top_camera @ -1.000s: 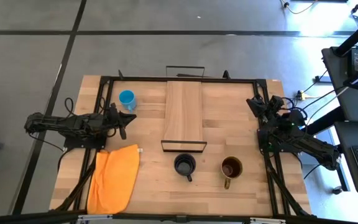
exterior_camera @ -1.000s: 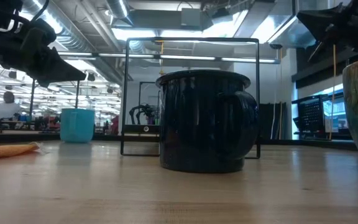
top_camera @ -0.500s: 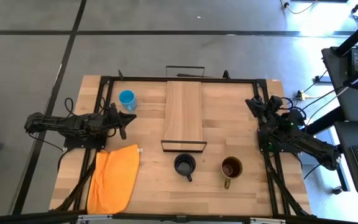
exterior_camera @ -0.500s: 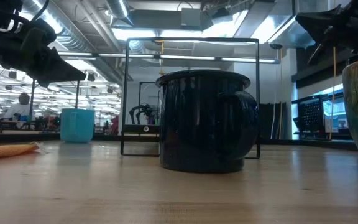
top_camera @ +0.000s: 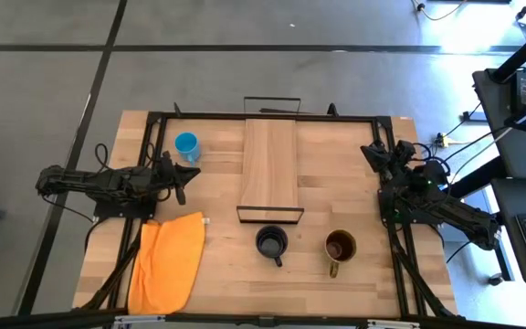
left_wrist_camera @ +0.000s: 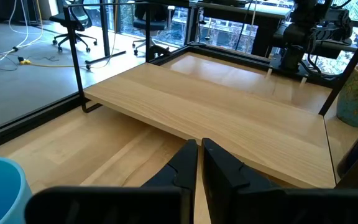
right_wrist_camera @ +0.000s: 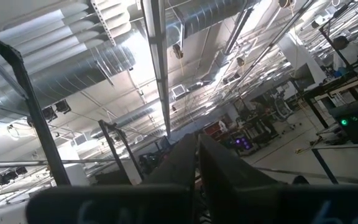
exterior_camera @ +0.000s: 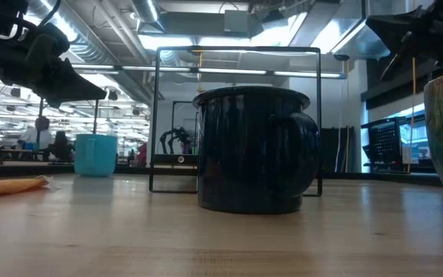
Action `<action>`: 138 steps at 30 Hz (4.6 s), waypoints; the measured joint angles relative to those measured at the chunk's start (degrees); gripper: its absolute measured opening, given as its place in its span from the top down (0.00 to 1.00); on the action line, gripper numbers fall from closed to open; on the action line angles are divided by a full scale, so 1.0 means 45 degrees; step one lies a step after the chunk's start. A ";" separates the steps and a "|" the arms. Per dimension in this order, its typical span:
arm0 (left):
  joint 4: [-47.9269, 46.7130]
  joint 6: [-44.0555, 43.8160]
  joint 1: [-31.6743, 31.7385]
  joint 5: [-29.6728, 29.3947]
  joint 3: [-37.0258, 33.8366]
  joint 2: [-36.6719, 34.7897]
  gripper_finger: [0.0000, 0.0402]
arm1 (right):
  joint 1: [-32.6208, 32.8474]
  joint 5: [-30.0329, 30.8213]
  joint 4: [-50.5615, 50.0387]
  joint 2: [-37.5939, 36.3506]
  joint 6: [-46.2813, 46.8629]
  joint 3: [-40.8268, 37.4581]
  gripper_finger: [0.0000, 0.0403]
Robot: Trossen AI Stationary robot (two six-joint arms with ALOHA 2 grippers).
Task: Stack small to large cups/mugs on shelf
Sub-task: Put the blue mug on the shelf
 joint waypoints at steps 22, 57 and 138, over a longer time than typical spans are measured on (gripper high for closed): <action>0.0002 0.0000 0.0000 0.0000 0.0000 -0.0001 0.96 | 0.0001 0.0111 0.0077 0.0000 0.3473 0.0000 0.94; 0.0003 0.0000 0.0000 0.0000 0.0003 0.0001 0.96 | -0.0002 0.0128 -0.1634 0.0000 0.3145 0.0000 0.94; 0.0004 0.0000 0.0000 0.0000 0.0001 -0.0001 0.96 | -0.0001 0.1480 -0.6324 0.0024 0.2490 0.0005 0.94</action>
